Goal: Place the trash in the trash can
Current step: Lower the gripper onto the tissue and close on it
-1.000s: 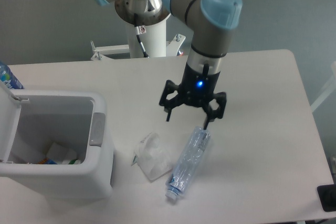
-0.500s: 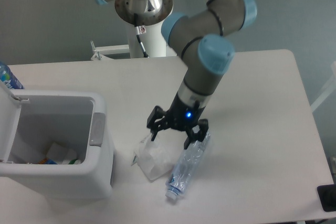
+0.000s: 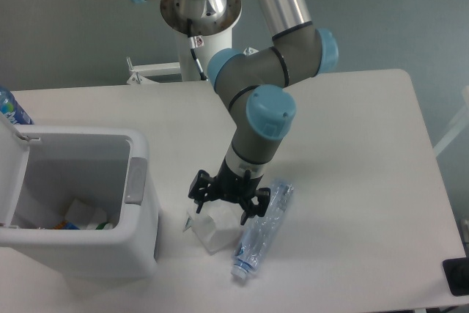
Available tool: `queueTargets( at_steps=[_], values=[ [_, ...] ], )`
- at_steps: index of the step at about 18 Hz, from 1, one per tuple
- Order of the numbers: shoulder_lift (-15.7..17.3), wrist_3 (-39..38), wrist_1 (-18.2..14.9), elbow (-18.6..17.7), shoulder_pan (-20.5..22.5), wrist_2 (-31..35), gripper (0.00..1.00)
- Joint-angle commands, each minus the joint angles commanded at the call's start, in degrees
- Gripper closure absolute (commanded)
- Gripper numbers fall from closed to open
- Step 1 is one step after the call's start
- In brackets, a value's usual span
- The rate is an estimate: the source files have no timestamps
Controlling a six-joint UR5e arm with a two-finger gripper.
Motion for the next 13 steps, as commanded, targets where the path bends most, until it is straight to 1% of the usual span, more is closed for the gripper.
queueTargets(
  at_steps=[2, 6, 7, 8, 9, 12, 13],
  values=[
    [-0.8, 0.0, 0.9, 0.0, -0.4, 0.2, 0.00],
    [-1.8, 0.0, 1.1, 0.0, -1.5, 2.5, 0.01],
    [-1.8, 0.0, 1.1, 0.0, -1.8, 3.0, 0.05],
    [-2.1, -0.2, 1.1, 0.0, -1.8, 3.4, 0.12],
    [-2.2, -0.8, 1.1, 0.1, -1.8, 3.7, 0.21],
    [-2.1, -2.4, 1.1, 0.2, -1.9, 4.0, 0.59],
    [-2.0, -3.0, 1.1, 0.2, -1.9, 4.0, 0.68]
  ],
)
